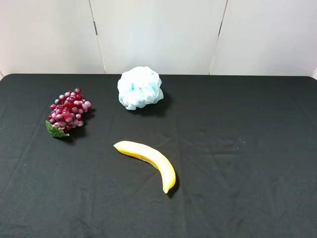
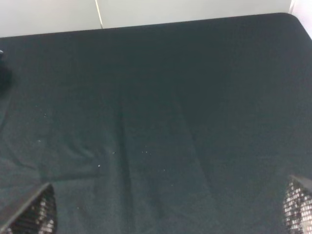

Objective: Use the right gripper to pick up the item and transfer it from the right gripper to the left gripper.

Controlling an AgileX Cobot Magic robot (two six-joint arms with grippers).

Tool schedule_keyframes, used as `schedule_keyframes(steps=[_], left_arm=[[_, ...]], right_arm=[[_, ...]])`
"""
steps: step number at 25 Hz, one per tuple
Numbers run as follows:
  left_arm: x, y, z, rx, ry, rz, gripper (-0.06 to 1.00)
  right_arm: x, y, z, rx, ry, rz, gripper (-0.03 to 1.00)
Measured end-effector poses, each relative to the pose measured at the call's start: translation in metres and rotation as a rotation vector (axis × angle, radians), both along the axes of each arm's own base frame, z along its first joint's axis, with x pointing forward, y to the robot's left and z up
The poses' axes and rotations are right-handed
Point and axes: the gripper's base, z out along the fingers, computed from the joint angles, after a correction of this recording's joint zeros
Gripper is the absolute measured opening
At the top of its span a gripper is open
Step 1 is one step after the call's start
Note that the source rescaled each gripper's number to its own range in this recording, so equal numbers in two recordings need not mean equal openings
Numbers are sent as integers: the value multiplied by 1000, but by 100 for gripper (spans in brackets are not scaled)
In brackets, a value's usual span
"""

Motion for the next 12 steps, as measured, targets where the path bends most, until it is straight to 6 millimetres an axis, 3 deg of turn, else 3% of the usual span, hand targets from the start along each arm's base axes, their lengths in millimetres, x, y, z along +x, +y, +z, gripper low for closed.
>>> schedule_keyframes(steps=[12], left_arm=[[0, -1, 0, 0, 0, 43, 100]], right_arm=[[0, 0, 0, 1, 0, -60, 100]])
